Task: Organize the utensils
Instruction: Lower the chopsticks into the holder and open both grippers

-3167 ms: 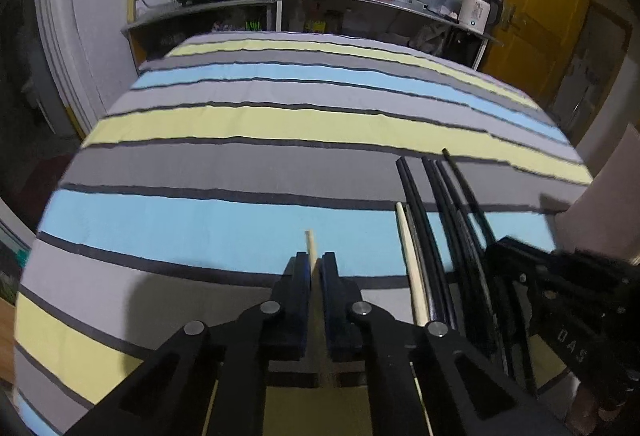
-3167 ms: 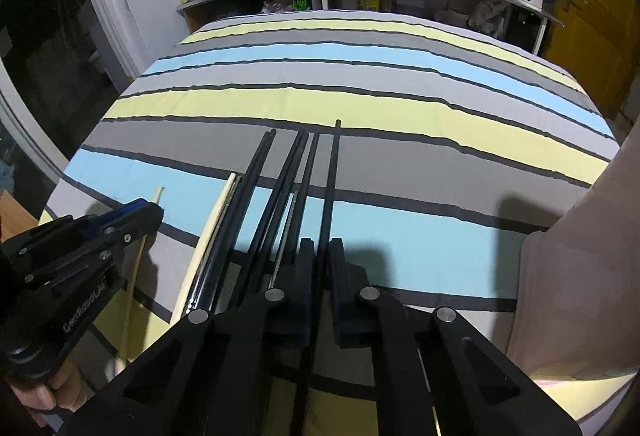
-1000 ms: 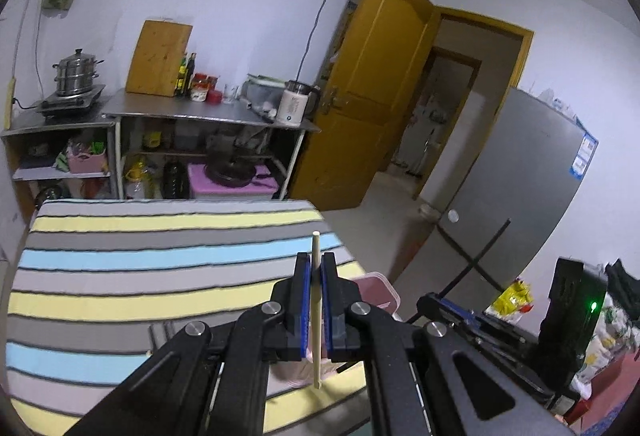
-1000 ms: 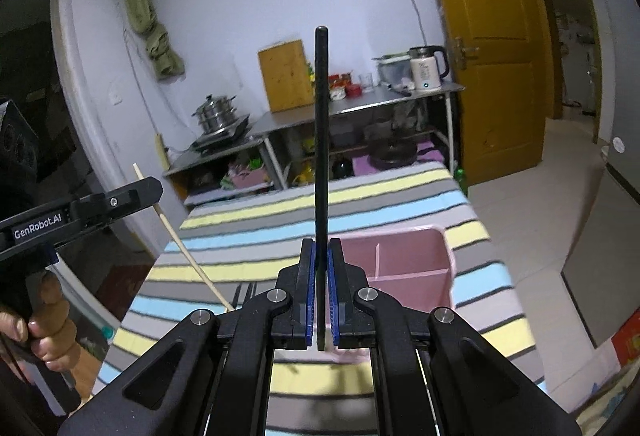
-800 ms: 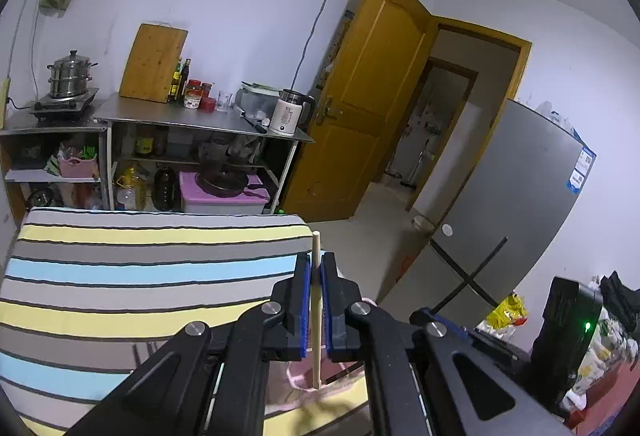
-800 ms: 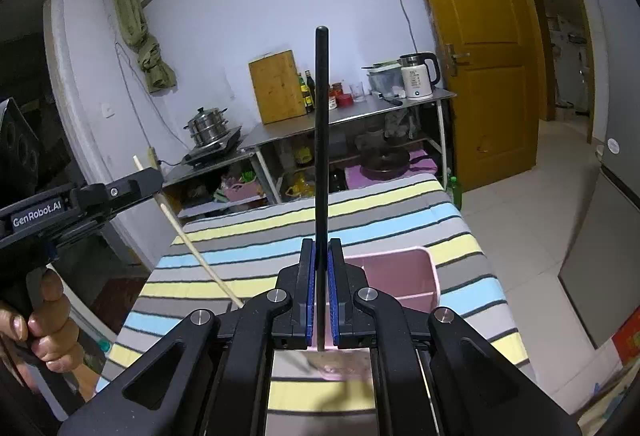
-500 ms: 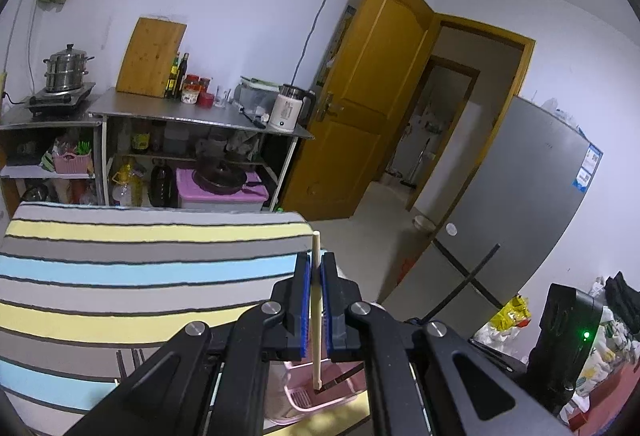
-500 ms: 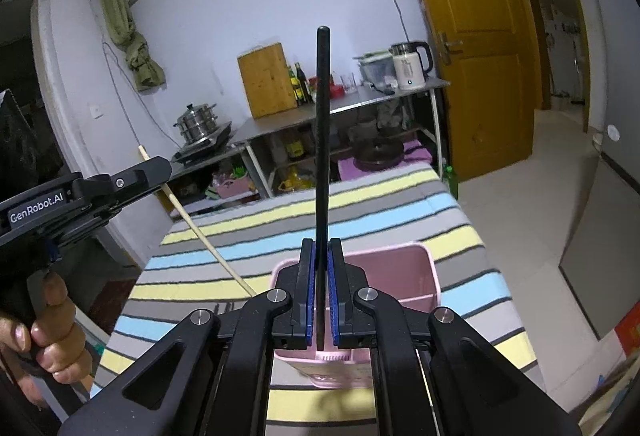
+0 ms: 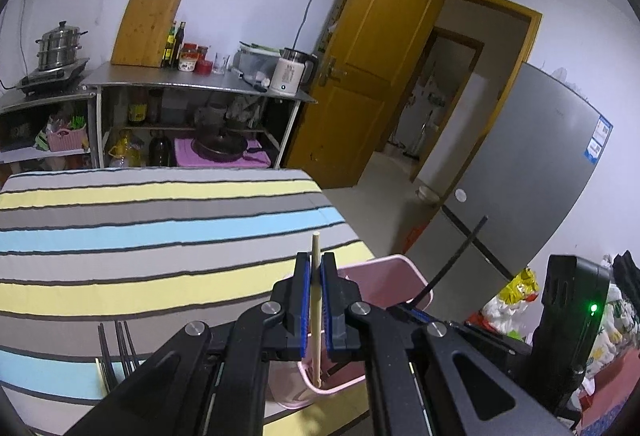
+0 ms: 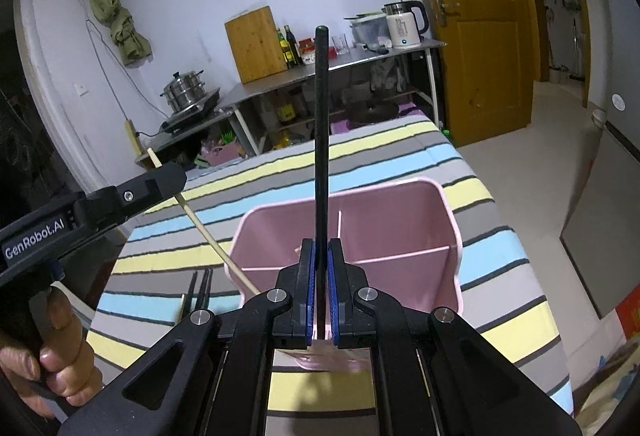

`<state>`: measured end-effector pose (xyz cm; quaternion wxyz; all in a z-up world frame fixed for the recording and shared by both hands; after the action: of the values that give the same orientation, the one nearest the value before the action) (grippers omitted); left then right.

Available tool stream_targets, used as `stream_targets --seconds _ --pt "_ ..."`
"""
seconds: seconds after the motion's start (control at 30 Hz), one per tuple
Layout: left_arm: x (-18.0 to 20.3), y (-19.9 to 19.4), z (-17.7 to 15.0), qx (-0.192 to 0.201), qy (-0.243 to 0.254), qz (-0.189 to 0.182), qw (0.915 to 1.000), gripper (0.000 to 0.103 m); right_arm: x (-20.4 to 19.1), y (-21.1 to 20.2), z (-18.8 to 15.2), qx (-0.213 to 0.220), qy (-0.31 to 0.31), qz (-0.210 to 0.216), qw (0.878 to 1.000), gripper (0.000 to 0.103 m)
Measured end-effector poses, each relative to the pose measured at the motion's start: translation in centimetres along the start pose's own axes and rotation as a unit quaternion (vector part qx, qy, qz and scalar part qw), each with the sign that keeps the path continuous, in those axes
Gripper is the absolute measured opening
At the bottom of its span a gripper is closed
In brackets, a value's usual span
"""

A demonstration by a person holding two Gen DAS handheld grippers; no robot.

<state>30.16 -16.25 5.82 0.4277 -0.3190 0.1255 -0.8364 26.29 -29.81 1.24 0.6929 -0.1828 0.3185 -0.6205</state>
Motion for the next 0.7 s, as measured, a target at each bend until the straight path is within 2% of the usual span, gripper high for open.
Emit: stream_targets --seconds 0.37,0.43,0.7 --pt "-0.8 0.7 -1.1 -0.017 -0.01 0.007 0.9998 0.005 0.2 -0.1 -0.3 -0.009 0.001 -0.003 1.0 0.008" --pt "-0.7 0.4 -1.1 -0.017 -0.012 0.007 0.9998 0.007 0.1 -0.6 -0.2 -0.004 0.0 -0.003 1.0 0.012" --pt "-0.5 -2.3 -1.0 0.001 -0.012 0.005 0.9999 0.016 0.0 -2.7 -0.1 0.015 -0.001 0.003 1.0 0.014"
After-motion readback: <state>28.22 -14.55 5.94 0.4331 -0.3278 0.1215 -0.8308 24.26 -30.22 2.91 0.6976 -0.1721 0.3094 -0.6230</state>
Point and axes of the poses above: each gripper's, at about its wrist camera, not at the fingertips, and y roughly the way its jaws point, x to its right, z to its top, the point moved 5 cm from there along y, roughly the way its jaws point, and after that the axes turned 8 degrees about -z, right-handed, at the moved point
